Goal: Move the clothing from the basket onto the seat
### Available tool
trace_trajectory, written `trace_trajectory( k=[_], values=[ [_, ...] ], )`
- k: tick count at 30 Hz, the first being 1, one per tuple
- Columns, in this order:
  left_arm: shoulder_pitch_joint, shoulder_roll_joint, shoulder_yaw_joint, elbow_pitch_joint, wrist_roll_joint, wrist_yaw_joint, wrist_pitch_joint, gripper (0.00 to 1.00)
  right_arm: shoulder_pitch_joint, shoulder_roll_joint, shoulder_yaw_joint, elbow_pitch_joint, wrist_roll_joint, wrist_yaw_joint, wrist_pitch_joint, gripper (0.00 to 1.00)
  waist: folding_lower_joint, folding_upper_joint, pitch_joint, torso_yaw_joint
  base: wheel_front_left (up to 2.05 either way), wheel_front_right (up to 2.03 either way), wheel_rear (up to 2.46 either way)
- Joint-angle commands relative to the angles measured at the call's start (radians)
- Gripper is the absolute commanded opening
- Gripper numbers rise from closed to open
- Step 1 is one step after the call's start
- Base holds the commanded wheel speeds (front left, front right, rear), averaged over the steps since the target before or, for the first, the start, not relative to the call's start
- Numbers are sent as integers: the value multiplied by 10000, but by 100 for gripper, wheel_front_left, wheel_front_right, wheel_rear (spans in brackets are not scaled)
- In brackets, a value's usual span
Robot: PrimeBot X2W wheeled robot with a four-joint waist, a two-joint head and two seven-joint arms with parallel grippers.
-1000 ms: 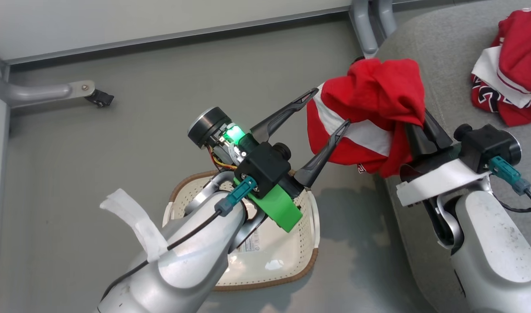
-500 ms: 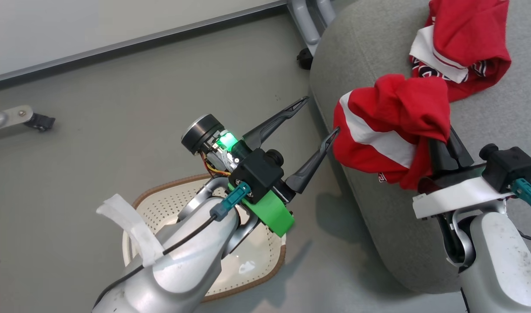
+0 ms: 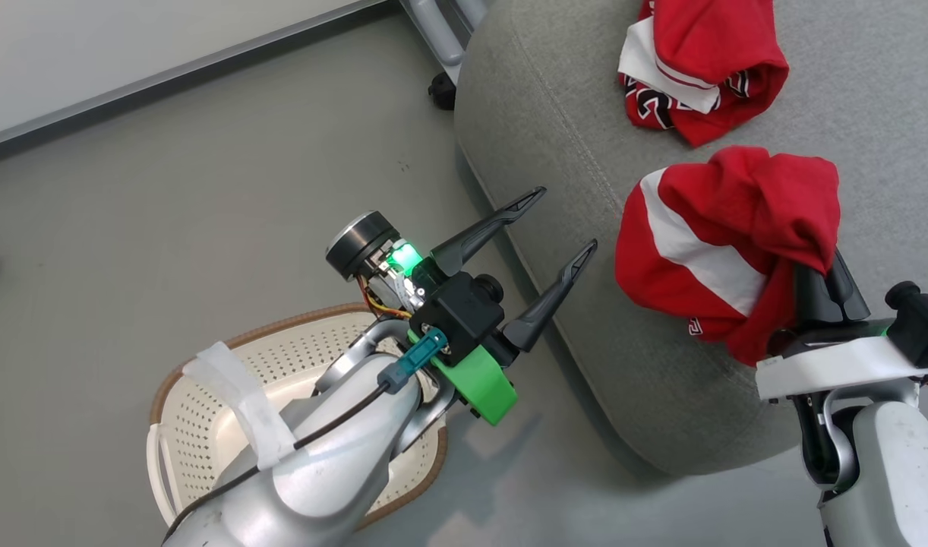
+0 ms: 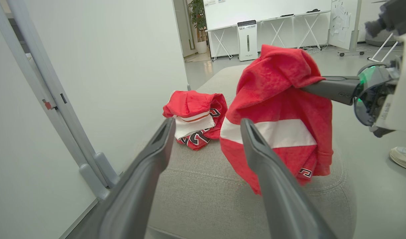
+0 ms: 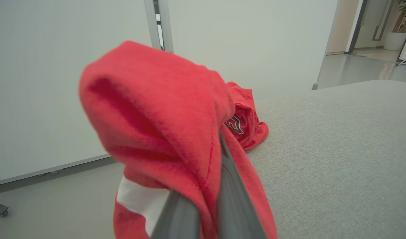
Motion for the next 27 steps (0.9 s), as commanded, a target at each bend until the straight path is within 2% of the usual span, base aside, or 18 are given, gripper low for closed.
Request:
trace_trajectory(
  k=[1,9,16,21,27],
  values=[
    [-27,63,-3,16,-63,-38,-7,100,158,36,-87,-48,-31,-11,-24,0,0,0,125,-197,0,0,0],
    [16,128,1,-36,-103,-36,-7,100,235,113,-238,-135,2,-11,-24,0,0,0,146,-331,0,0,0],
    [69,138,113,-66,-57,-36,-7,100,-302,31,-333,-385,-83,-11,-24,0,0,0,239,-199,0,0,0],
    [-86,147,159,-90,42,-36,-7,100,-1221,-221,-561,-615,-56,-11,-24,0,0,0,579,-59,0,0,0],
    [-393,191,79,-80,102,-36,-7,100,-3019,-649,-1106,-780,-35,-11,-24,0,0,0,1347,194,0,0,0]
  ],
)
